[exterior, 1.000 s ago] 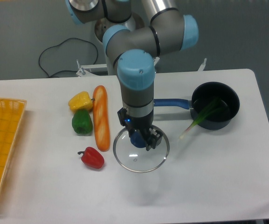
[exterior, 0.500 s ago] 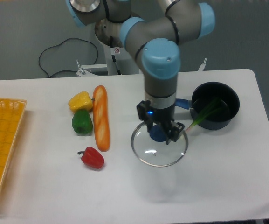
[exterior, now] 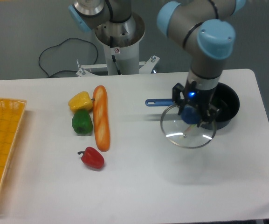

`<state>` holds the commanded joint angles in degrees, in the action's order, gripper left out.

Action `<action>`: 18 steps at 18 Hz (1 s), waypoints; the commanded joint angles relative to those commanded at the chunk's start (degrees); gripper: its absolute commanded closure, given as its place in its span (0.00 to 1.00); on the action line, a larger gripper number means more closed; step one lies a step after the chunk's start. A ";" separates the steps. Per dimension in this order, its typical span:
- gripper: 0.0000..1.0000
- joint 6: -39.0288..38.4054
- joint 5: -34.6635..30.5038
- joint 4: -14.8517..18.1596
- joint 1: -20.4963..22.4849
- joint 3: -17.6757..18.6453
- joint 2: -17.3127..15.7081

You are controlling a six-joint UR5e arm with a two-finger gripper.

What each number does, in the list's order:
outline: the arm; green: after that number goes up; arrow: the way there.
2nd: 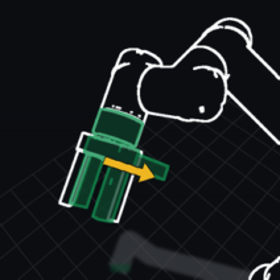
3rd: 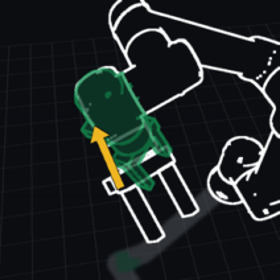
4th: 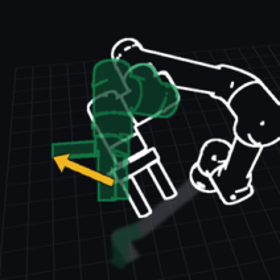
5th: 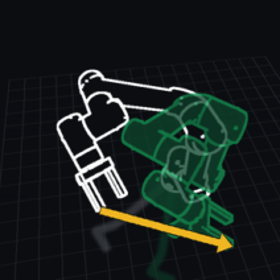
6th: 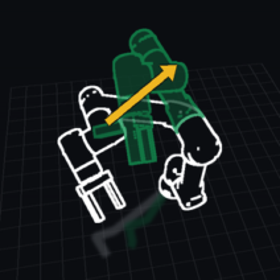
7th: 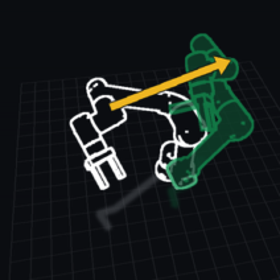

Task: Close the pot lid
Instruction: 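Carry the held glass lid over the dark blue saucepan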

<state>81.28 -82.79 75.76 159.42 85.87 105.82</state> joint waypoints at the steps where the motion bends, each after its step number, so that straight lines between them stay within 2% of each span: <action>1: 0.56 0.89 0.00 0.35 0.88 0.17 0.09; 7: 0.56 2.65 -0.17 0.44 4.75 1.84 0.09; 18: 0.58 4.05 -1.49 -0.44 8.89 4.04 0.09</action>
<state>85.34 -84.29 75.32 168.31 89.91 105.91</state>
